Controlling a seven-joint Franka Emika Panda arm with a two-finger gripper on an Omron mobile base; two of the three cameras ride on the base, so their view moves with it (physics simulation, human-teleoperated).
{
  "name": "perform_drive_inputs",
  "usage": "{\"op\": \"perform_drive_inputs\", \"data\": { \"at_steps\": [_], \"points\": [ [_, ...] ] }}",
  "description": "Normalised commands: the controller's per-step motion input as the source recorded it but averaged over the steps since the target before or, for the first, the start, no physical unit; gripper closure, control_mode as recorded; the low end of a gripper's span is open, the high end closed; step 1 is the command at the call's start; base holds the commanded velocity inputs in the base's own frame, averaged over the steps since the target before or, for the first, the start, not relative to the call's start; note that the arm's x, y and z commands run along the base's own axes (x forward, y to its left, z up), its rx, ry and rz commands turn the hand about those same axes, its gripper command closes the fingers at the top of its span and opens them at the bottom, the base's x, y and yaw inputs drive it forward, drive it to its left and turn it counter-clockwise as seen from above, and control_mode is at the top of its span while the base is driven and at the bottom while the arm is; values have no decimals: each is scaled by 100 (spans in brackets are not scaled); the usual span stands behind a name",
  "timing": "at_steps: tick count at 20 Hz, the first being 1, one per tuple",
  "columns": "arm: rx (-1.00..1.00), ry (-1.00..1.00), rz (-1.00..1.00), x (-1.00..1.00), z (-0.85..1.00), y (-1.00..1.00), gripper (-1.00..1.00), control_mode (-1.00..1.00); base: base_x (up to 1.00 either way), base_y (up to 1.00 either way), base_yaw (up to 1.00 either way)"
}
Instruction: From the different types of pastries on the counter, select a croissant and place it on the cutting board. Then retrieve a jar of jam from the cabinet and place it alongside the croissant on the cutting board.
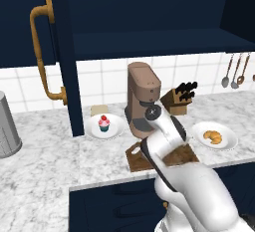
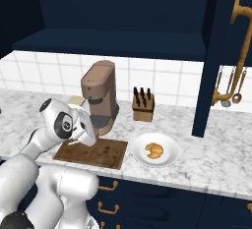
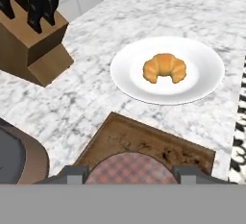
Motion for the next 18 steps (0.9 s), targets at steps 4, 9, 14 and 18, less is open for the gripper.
{"op": "perform_drive_inputs", "data": {
  "at_steps": [4,9,14,18],
  "points": [
    [0,0,-13,0,-29,0,100,-100,0,0,0],
    [0,1,-20,0,-17,-5,100,-100,0,0,0],
    [0,4,-24,0,-16,-11,100,-100,0,0,0],
    [0,7,-15,0,-13,-7,100,-100,0,0,0]
  ]
}}
